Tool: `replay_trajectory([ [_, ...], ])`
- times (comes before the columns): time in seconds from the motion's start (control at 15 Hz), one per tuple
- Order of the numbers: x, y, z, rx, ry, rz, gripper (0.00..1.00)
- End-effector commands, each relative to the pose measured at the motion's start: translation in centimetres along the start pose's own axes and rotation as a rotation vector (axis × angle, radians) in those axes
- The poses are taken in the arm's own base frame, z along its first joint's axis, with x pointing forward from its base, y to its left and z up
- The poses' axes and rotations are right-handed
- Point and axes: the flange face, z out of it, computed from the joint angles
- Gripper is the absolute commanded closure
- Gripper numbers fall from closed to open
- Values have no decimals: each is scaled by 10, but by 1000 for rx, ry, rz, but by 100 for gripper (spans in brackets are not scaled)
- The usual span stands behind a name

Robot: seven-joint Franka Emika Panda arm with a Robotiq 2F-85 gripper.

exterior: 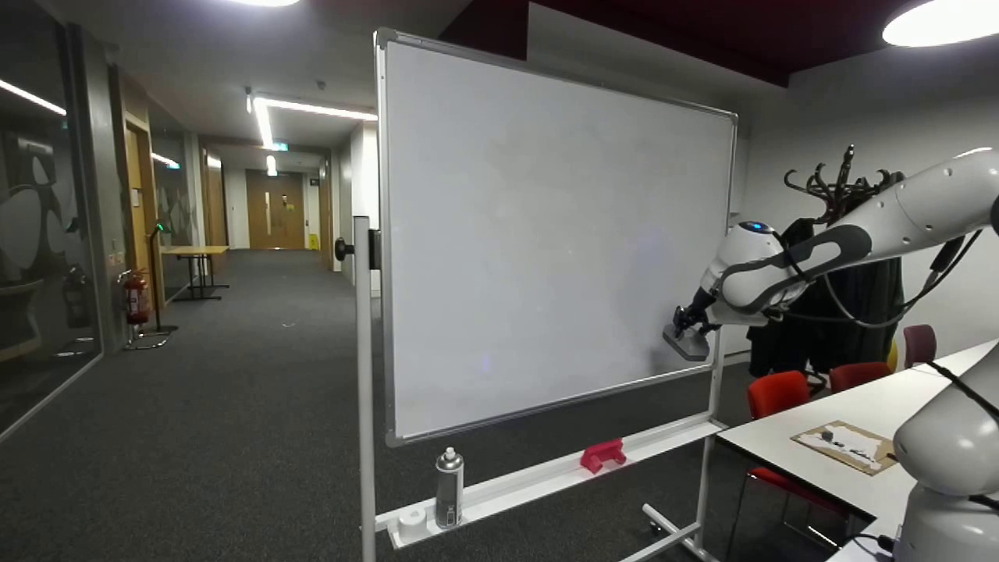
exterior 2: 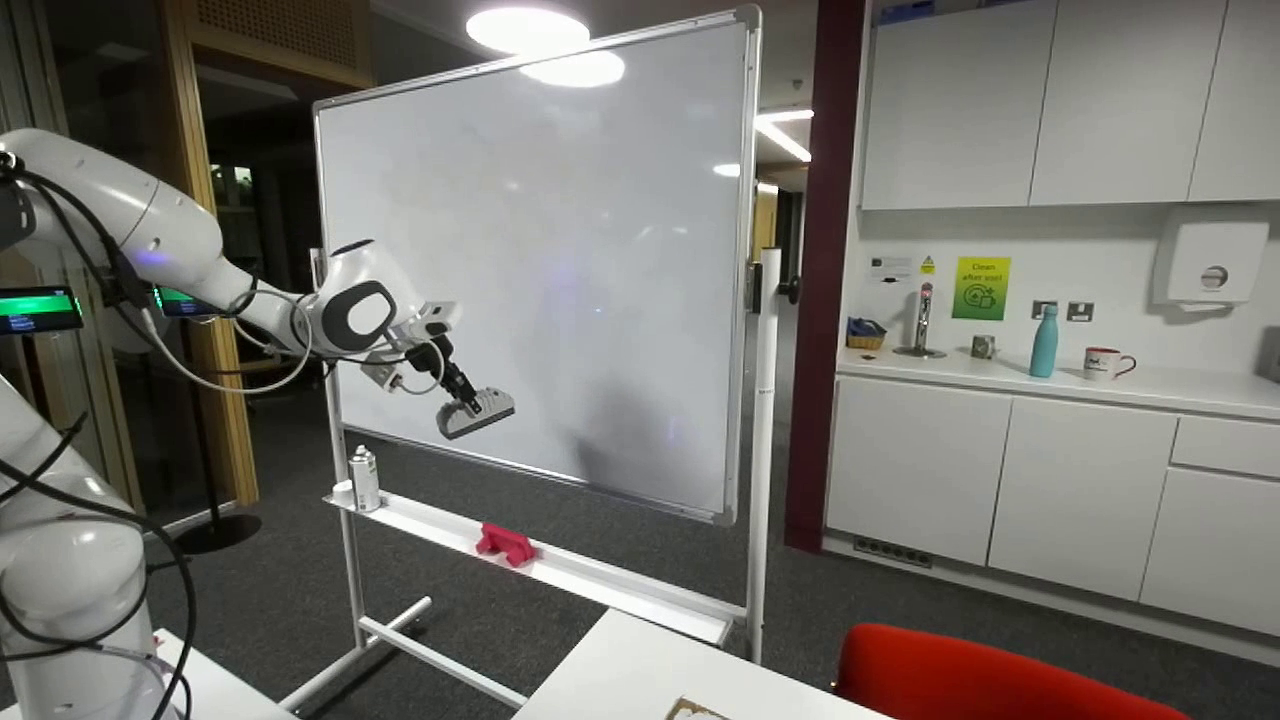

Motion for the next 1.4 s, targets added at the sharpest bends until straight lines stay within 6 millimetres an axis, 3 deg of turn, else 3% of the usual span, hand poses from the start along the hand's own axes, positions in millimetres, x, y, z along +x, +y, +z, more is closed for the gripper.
replay_trajectory([
  [0.0, -5, 48, 16, 0, 33, -88, 66],
  [0.27, -8, 93, 34, 18, 64, -161, 66],
  [0.53, -9, 103, 41, 33, 21, -150, 66],
  [0.6, -10, 104, 42, 39, 17, -153, 41],
  [1.0, -11, 101, 44, 37, 12, -157, 41],
  [1.07, -11, 101, 44, 37, 12, -157, 66],
  [1.33, -16, 118, 52, 26, 7, -215, 66],
])
